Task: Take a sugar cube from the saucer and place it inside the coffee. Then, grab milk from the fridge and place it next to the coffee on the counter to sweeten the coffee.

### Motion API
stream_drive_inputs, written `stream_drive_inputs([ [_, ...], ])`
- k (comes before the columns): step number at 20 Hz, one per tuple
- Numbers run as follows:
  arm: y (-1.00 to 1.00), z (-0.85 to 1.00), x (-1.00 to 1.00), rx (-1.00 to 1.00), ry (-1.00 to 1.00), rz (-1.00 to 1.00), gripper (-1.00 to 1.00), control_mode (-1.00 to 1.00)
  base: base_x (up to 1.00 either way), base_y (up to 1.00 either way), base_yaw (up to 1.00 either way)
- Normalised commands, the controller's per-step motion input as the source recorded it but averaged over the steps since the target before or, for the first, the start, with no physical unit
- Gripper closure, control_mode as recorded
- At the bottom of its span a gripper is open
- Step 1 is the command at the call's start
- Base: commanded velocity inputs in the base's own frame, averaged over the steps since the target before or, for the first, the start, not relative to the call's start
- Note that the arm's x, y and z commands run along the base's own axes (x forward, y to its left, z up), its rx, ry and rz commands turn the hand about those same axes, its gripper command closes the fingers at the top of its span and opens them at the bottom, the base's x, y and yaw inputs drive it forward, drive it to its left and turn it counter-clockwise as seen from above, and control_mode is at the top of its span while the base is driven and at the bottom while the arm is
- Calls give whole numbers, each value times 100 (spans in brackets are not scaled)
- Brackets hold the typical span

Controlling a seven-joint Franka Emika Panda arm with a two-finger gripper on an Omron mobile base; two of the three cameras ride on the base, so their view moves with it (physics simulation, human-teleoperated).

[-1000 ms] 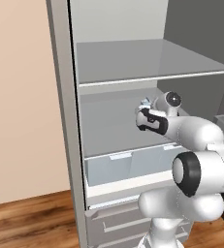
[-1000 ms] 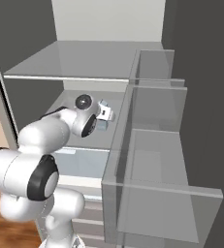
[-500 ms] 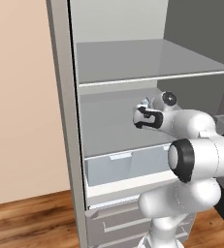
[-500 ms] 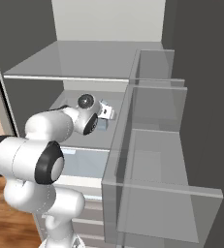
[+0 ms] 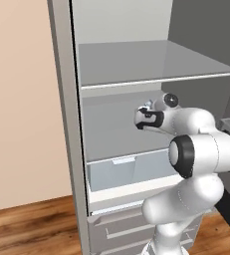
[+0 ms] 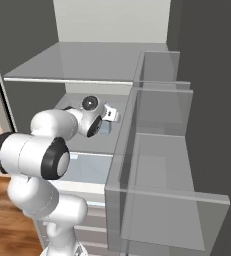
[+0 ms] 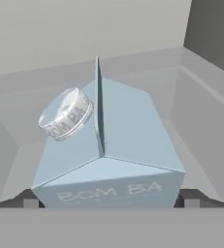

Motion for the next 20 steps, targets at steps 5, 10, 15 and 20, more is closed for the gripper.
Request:
stream_drive_inputs([
  [5, 0, -6, 18, 0, 0, 0, -100, -100, 0, 0, 0],
  [10, 0, -8, 13, 0, 0, 0, 100, -100, 0, 0, 0],
  [15, 0, 0, -2, 0, 0, 0, 100, -100, 0, 0, 0],
  [20, 3, 6, -81, 0, -3, 0, 100, -100, 0, 0, 0],
])
